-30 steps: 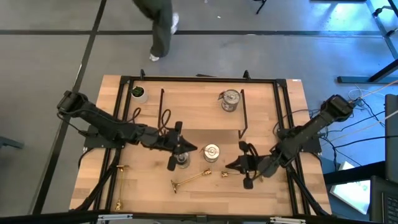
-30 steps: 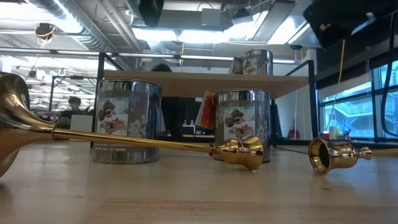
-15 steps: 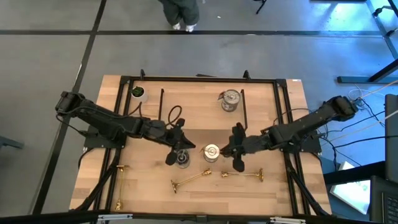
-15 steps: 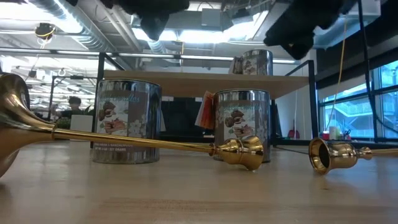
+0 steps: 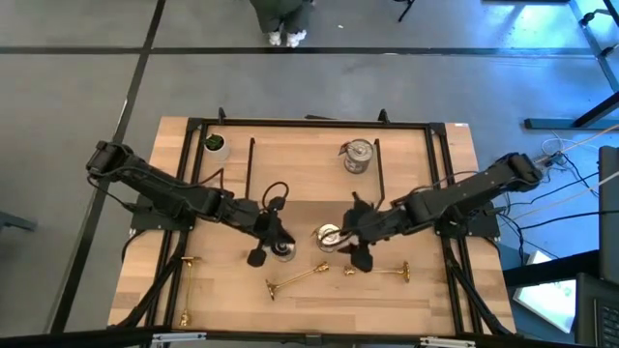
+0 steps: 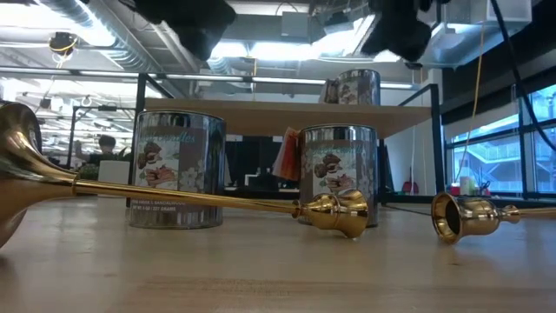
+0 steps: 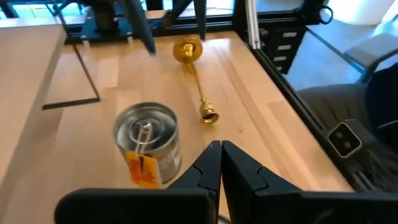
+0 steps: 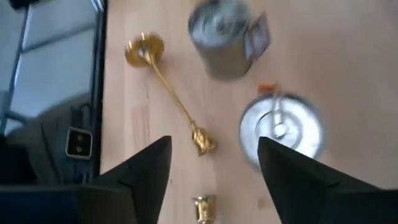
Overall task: Pick & Place candle stick holders
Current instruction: Put the right silver scented candle on the shelf
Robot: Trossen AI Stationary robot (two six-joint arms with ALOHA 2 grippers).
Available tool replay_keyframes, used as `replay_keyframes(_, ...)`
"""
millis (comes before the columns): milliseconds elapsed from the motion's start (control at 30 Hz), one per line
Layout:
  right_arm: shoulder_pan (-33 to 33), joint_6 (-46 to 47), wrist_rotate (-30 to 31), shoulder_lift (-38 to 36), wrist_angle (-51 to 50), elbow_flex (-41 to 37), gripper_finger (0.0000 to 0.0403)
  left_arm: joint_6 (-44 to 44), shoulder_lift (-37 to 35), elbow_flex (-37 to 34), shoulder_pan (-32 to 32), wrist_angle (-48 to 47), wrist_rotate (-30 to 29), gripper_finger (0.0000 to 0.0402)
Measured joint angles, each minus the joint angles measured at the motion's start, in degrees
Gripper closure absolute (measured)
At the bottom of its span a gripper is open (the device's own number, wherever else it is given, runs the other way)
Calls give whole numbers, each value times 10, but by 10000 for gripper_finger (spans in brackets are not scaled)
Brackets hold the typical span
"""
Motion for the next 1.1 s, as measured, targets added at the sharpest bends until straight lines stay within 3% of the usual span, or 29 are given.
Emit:
replay_keyframes(167,-1,39,-11,81,-93,75,144,-5,0,0,-19,-9,-2,396)
replay_keyframes(367,-1,59,42,165,-224,195,144,-6,0,0,-43,-10,-3,396)
replay_keyframes(500,-1,87,43,208,-249,244,144,-5,0,0,-63,-15,-19,396)
replay_keyframes(667,-4,161,42,234,-271,263,135,-5,0,0,-97,-21,-45,396)
replay_keyframes(867,-7,299,91,234,-295,263,121,-5,0,0,-150,-11,-96,396)
replay_keyframes(1100,-23,359,33,234,-310,263,105,10,15,0,-198,47,-126,396)
